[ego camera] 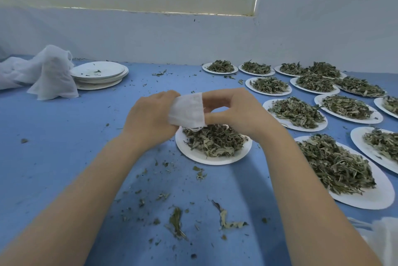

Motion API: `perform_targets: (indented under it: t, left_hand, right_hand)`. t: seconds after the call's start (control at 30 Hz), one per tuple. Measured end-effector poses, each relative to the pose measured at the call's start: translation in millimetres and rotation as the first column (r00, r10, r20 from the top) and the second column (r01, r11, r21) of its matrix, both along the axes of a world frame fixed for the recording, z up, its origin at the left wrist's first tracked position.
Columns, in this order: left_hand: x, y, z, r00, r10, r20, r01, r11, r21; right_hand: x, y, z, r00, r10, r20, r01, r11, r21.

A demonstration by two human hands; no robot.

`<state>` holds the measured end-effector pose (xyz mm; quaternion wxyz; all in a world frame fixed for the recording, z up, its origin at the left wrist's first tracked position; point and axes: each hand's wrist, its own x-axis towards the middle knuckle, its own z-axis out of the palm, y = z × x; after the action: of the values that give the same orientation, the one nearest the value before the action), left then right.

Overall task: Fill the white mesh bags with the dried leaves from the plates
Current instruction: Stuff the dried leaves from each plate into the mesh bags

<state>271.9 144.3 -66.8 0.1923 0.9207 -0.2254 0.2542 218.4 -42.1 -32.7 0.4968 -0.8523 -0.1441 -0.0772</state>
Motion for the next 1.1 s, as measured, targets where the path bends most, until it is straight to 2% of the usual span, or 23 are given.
perform_targets:
  t: [0.07,0.1,0.13,0.23,0.33,0.53,0.83,0.93,1.03,1.1]
  left_hand:
    - [2.1,7.1,0.1,1.000,0.001,0.021,-0.002,0.999,0.032]
    - [2.7,10.2,0.0,1.000,0.003,0.019,-0.004,0.999,0.037]
    - [3.4,12.4,-0.1,1.000,0.006,0.011,-0.006,0.999,0.039]
    - [3.4,15.1,-1.7,1.000,0.011,-0.016,-0.010,0.999,0.051]
    - [2.7,14.4,-4.9,0.999,0.005,-0.037,-0.003,0.998,0.061]
    - [5.6,15.8,-9.1,0.999,0.012,-0.031,-0.010,0.996,0.084]
    - [7.6,16.1,-14.2,0.999,0.022,0.026,-0.025,0.994,0.109]
    - [5.1,10.1,-14.7,1.000,0.009,0.001,-0.009,0.996,0.086]
    - [0.9,1.4,-13.5,0.999,-0.039,-0.011,0.039,0.999,0.022]
    - [-2.1,-3.3,-13.4,0.997,-0.075,-0.008,0.075,0.997,-0.012]
  right_hand:
    - [-0.4,-5.8,1.3,0.996,-0.061,-0.061,0.063,0.997,0.041]
    - [-0.3,-8.0,2.1,0.991,-0.108,-0.083,0.106,0.994,-0.026]
    - [0.7,-9.8,2.2,0.983,-0.151,-0.101,0.134,0.978,-0.159]
    - [2.9,-5.8,0.1,0.956,-0.216,-0.197,0.090,0.858,-0.505]
    - [7.7,3.1,-7.6,0.954,-0.250,-0.166,0.093,0.771,-0.630]
    - [13.2,3.8,-11.9,0.967,-0.250,0.055,0.235,0.787,-0.570]
    - [6.9,-8.7,2.6,0.952,-0.249,0.175,0.299,0.877,-0.376]
    - [6.9,2.2,2.7,0.962,-0.213,0.168,0.262,0.890,-0.372]
    - [9.2,15.3,-1.1,0.969,-0.163,0.185,0.232,0.860,-0.455]
    - [9.6,19.3,-2.4,0.975,-0.147,0.166,0.205,0.886,-0.416]
